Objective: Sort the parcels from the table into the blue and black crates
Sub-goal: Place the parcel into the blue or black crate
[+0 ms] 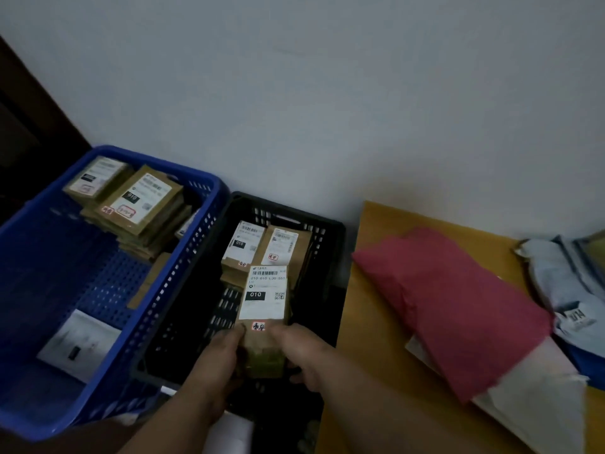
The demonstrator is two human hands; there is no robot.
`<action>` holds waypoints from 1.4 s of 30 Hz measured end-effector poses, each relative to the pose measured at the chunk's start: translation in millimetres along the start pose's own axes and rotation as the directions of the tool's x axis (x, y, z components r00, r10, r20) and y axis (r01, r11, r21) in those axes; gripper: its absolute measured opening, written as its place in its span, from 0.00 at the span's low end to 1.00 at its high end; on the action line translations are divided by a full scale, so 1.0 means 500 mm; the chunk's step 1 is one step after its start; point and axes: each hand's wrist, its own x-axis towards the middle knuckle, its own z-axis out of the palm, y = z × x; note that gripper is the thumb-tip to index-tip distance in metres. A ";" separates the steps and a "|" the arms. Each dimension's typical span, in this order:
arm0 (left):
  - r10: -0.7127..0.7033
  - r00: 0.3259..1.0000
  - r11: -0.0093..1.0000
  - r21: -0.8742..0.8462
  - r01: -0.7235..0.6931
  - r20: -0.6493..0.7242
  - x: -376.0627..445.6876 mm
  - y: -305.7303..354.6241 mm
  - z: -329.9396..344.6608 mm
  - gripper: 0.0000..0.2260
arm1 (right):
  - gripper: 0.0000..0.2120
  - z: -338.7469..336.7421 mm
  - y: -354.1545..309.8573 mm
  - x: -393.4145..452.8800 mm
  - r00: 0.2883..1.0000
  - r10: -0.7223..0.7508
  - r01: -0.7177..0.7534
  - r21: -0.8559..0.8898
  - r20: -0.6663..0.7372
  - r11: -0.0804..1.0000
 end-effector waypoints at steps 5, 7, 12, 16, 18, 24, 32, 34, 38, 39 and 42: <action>-0.004 1.000 0.998 0.060 0.005 -0.013 0.063 0.037 -0.028 0.12 | 0.19 0.025 -0.040 0.058 0.999 0.012 -0.015 0.051 0.040 0.999; 0.016 1.000 0.994 0.112 -0.016 0.001 0.096 0.055 -0.043 0.16 | 0.19 0.035 -0.060 0.080 0.999 0.001 -0.005 0.083 0.043 0.997; 0.109 0.994 0.964 0.239 -0.113 0.031 0.155 0.136 -0.064 0.13 | 0.16 0.066 -0.129 0.136 1.000 0.007 -0.013 0.183 0.031 0.983; 0.229 0.973 0.884 0.413 -0.219 0.026 0.220 0.201 -0.084 0.12 | 0.21 0.098 -0.185 0.214 1.000 0.009 -0.006 0.228 -0.014 0.974; 0.295 0.955 0.829 0.487 -0.274 0.036 0.263 0.220 -0.098 0.12 | 0.21 0.114 -0.209 0.254 1.000 -0.009 0.016 0.229 -0.029 0.973; 0.321 0.941 0.828 0.449 -0.335 0.110 0.370 0.273 -0.117 0.16 | 0.20 0.142 -0.262 0.360 0.995 -0.041 0.059 0.206 -0.090 0.977; 0.275 0.944 0.833 0.445 -0.329 0.183 0.416 0.280 -0.125 0.25 | 0.27 0.170 -0.258 0.445 0.984 -0.114 0.152 0.313 -0.137 0.938; 0.261 0.942 0.832 0.446 -0.331 0.212 0.419 0.278 -0.125 0.26 | 0.27 0.177 -0.259 0.456 0.984 -0.120 0.160 0.342 -0.134 0.926; 0.272 0.927 0.807 0.464 -0.365 0.258 0.416 0.270 -0.121 0.25 | 0.22 0.175 -0.257 0.457 0.978 -0.127 0.184 0.404 -0.165 0.896; 0.296 0.917 0.790 0.472 -0.392 0.266 0.415 0.265 -0.115 0.24 | 0.22 0.173 -0.253 0.456 0.975 -0.126 0.195 0.425 -0.185 0.884; 0.390 0.869 0.673 0.550 -0.495 0.304 0.390 0.240 -0.091 0.27 | 0.20 0.163 -0.229 0.456 0.966 -0.091 0.221 0.595 -0.240 0.773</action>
